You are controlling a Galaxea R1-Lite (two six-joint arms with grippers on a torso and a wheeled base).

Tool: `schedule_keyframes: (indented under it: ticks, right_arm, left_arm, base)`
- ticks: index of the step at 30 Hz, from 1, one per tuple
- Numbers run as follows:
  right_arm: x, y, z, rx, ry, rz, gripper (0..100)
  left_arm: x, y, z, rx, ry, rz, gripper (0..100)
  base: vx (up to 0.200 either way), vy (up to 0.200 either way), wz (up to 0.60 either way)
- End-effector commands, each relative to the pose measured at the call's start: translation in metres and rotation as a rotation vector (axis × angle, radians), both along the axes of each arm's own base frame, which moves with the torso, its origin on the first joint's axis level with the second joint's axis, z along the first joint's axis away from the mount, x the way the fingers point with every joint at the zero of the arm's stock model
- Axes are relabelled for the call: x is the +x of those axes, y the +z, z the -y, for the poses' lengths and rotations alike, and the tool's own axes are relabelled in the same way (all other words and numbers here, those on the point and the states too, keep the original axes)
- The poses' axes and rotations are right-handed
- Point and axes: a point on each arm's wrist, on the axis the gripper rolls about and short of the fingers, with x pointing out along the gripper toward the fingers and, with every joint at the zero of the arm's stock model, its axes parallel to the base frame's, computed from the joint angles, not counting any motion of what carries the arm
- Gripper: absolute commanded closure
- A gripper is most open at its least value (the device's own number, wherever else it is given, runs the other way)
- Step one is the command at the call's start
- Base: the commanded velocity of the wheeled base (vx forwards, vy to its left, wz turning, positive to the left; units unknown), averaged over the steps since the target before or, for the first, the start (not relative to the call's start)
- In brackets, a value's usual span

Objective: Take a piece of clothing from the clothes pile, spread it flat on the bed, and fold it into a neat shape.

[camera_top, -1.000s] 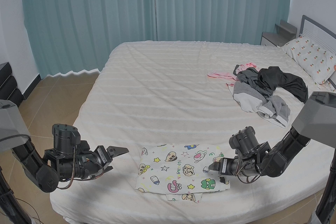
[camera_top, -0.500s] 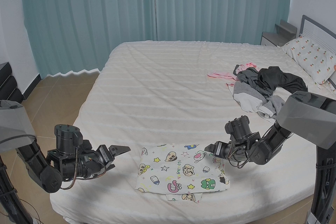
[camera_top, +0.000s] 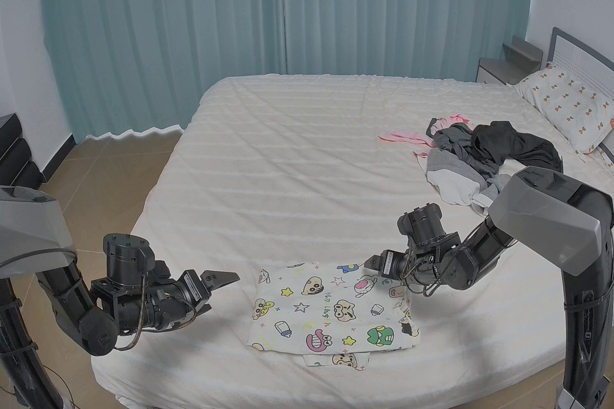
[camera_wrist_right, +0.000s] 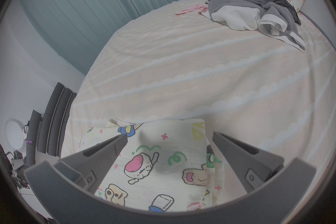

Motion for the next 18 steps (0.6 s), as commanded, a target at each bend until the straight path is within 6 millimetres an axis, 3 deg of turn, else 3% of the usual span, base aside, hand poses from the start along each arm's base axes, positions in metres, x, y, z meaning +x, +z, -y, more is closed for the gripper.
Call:
schedule_keyframes:
  ticks: [1,6,7,18]
  right_arm:
    - [0.0038,-0.0061,-0.0015,-0.005,0.001,-0.011,0]
    - [0.0063,-0.0063,-0.0041,-0.018,0.009,-0.021,0]
    - [0.0069,-0.0061,-0.0051,-0.018,0.012,-0.018,100]
    - [0.0062,-0.0080,-0.0058,-0.050,-0.013,-0.009,100]
  left_arm:
    - [0.0002,-0.0015,0.0001,0.001,0.000,-0.005,0]
    - [0.0003,-0.0018,0.0001,0.001,0.000,-0.005,0]
    - [0.0003,-0.0018,0.0001,0.001,0.000,-0.005,0]
    - [0.0005,-0.0018,-0.0003,0.003,0.004,-0.004,0]
  base:
    - [0.000,0.000,0.00]
    - [0.000,0.000,0.00]
    - [0.000,0.000,0.00]
    - [0.000,0.000,0.00]
